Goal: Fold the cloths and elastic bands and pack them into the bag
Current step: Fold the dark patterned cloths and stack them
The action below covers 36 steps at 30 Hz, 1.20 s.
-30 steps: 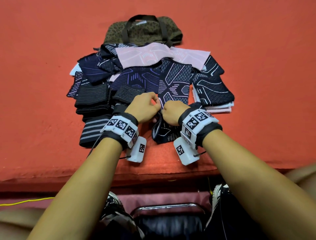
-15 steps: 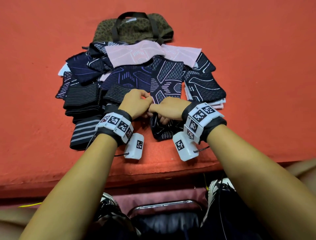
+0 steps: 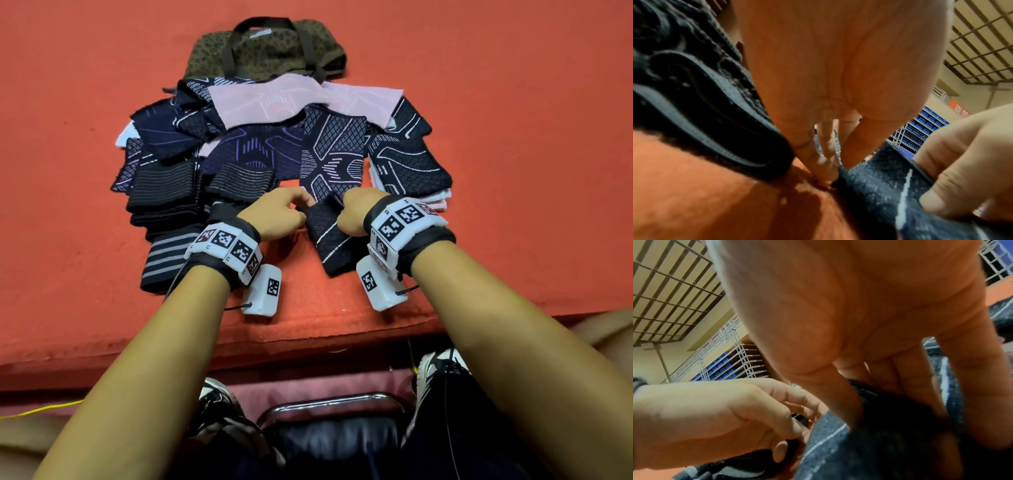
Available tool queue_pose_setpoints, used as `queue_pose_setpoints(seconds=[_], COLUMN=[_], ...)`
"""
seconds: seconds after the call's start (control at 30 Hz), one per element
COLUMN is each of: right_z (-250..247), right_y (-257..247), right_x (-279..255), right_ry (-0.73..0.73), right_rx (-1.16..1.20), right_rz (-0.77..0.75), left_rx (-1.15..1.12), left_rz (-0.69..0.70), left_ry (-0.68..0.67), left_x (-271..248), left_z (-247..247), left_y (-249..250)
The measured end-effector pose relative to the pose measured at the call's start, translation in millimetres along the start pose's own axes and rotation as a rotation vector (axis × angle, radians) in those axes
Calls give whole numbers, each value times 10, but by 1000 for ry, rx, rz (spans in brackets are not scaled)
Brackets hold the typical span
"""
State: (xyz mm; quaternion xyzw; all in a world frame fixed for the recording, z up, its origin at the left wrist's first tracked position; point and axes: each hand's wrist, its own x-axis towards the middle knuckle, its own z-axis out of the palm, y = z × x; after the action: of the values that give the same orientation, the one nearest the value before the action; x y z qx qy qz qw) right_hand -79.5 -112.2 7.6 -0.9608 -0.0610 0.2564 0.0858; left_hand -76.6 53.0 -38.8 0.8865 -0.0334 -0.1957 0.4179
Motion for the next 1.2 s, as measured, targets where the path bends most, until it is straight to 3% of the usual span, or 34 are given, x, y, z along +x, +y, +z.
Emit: queue_pose_setpoints(seconds=[0.13, 0.27, 0.53, 0.7, 0.9, 1.2], right_z=[-56, -107, -132, -151, -133, -161], right_y=[40, 55, 60, 75, 110, 186], right_x=[-15, -24, -16, -26, 20, 183], right_ry=[2, 12, -25, -1, 0, -36], right_rx=[-22, -7, 9, 87, 144, 136], right_rz=[18, 34, 44, 63, 93, 89], left_rx=[-197, -140, 105, 82, 163, 287], left_rz=[36, -6, -52, 53, 56, 55], left_ry=[-101, -203, -94, 46, -39, 114], left_x=[-86, -97, -88, -69, -13, 45], left_z=[36, 89, -45, -85, 46, 81], left_y=[46, 57, 139, 177, 106, 35])
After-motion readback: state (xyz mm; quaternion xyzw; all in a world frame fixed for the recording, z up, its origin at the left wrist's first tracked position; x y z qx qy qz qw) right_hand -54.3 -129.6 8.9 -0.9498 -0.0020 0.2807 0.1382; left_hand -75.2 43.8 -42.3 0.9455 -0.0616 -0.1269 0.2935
